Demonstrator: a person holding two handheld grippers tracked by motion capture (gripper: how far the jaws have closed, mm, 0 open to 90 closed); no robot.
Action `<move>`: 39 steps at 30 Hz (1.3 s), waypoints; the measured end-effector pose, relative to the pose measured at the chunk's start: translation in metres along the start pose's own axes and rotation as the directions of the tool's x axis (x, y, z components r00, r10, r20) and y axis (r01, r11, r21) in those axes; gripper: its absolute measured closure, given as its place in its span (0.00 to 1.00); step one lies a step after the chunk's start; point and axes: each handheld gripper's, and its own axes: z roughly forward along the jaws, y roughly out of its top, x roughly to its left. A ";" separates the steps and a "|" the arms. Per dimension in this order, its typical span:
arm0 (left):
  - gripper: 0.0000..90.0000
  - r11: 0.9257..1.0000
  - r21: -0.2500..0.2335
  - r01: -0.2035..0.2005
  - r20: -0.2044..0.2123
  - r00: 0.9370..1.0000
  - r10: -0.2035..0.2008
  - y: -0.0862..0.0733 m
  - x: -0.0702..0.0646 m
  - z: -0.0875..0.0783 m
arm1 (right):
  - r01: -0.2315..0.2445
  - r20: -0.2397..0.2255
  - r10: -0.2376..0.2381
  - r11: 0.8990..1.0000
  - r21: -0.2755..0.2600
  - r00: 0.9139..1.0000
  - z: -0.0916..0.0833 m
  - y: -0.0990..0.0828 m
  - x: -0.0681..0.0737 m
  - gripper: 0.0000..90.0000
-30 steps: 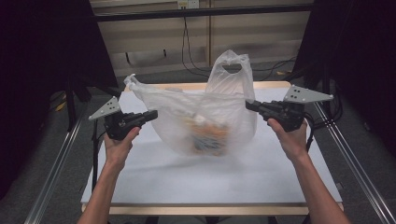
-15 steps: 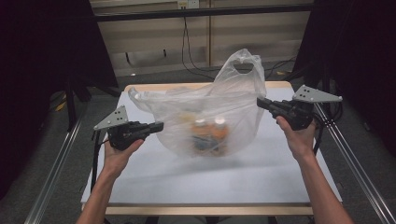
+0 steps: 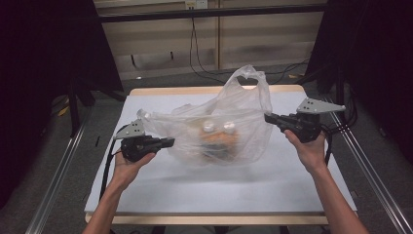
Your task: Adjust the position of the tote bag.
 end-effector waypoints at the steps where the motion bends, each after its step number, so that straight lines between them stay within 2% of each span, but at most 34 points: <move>1: 1.00 1.000 0.007 -0.004 0.005 1.000 0.004 -0.001 0.001 0.001 | -0.003 -0.001 0.003 1.000 0.008 1.000 0.001 -0.001 0.000 1.00; 5: 1.00 0.999 0.039 -0.006 0.005 1.000 0.006 -0.005 -0.001 0.007 | -0.002 -0.007 0.002 0.999 0.037 1.000 0.004 -0.005 0.000 1.00; 7: 1.00 0.999 0.048 -0.018 0.011 1.000 0.017 -0.006 0.000 0.010 | -0.011 0.004 0.011 0.997 0.071 1.000 0.007 -0.009 -0.001 1.00; 10: 1.00 0.996 0.085 -0.012 0.007 1.000 0.011 -0.011 -0.001 0.016 | -0.018 -0.002 0.018 0.994 0.107 1.000 0.014 -0.018 -0.005 1.00; 16: 1.00 0.993 0.118 0.009 0.021 1.000 -0.011 -0.019 0.001 0.025 | -0.023 -0.012 0.025 0.988 0.156 1.000 0.021 -0.031 -0.007 1.00; 18: 1.00 0.991 0.136 0.001 0.026 1.000 -0.004 -0.021 0.000 0.028 | -0.027 -0.021 0.031 0.984 0.175 0.999 0.025 -0.037 -0.008 1.00; 23: 1.00 0.979 0.203 -0.024 0.028 0.999 0.018 -0.028 -0.003 0.039 | -0.015 -0.036 0.024 0.970 0.243 0.999 0.034 -0.050 -0.007 1.00; 24: 1.00 0.979 0.204 -0.019 0.031 0.999 0.013 -0.031 -0.004 0.041 | -0.010 -0.035 0.020 0.967 0.253 0.999 0.035 -0.052 -0.006 1.00; 26: 1.00 0.972 0.234 -0.032 0.032 0.999 0.025 -0.034 -0.004 0.042 | -0.007 -0.044 0.020 0.962 0.271 0.999 0.037 -0.057 -0.006 1.00; 30: 1.00 0.967 0.255 -0.018 0.031 0.999 0.010 -0.042 -0.005 0.044 | -0.009 -0.051 0.027 0.950 0.312 0.998 0.039 -0.068 -0.005 1.00; 31: 1.00 0.969 0.248 -0.016 0.040 0.999 0.006 -0.044 -0.005 0.045 | -0.008 -0.057 0.028 0.946 0.324 0.998 0.040 -0.071 -0.005 1.00; 33: 1.00 0.963 0.269 -0.018 0.045 0.999 0.006 -0.047 -0.008 0.048 | -0.004 -0.061 0.026 0.939 0.344 0.998 0.041 -0.076 -0.004 1.00; 34: 1.00 0.957 0.287 -0.029 0.047 0.999 0.017 -0.047 -0.009 0.048 | -0.004 -0.060 0.027 0.935 0.355 0.998 0.042 -0.078 -0.003 1.00; 35: 1.00 0.959 0.284 -0.028 0.053 0.999 0.013 -0.048 -0.010 0.050 | -0.006 -0.063 0.030 0.933 0.360 0.998 0.043 -0.078 -0.002 1.00; 38: 1.00 0.949 0.312 -0.044 0.059 0.998 0.027 -0.050 -0.013 0.055 | 0.005 -0.073 0.025 0.925 0.379 0.997 0.046 -0.082 0.001 1.00; 39: 1.00 0.950 0.311 -0.040 0.061 0.998 0.022 -0.051 -0.014 0.056 | 0.015 -0.076 0.017 0.920 0.391 0.997 0.048 -0.084 0.002 1.00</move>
